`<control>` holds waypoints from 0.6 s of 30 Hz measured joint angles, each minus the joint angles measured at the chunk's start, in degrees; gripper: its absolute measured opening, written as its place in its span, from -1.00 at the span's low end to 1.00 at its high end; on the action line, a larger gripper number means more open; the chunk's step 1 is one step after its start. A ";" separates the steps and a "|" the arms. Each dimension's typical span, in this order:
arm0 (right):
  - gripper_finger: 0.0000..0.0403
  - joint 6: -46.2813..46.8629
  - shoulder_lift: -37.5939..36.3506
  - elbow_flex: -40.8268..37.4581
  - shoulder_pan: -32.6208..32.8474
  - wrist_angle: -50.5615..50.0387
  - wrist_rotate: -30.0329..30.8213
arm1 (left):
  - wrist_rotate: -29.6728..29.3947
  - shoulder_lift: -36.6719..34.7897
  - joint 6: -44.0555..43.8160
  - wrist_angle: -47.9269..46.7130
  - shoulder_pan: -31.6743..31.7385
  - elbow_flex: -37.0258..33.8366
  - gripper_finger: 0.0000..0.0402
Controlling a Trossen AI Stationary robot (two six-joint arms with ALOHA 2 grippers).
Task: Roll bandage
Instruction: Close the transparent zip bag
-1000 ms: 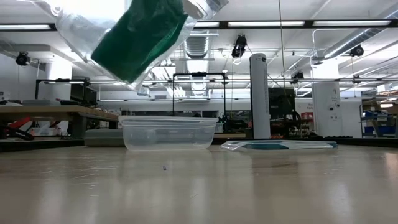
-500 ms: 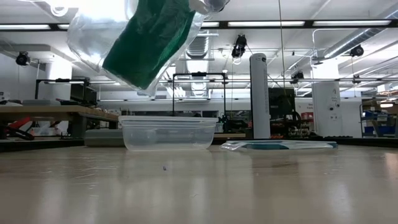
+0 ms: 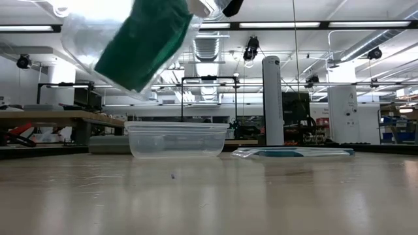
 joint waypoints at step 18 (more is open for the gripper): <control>-0.95 0.32 1.40 1.55 -0.50 -0.10 0.15 | -6.04 0.09 -1.18 -1.71 0.09 0.03 -1.00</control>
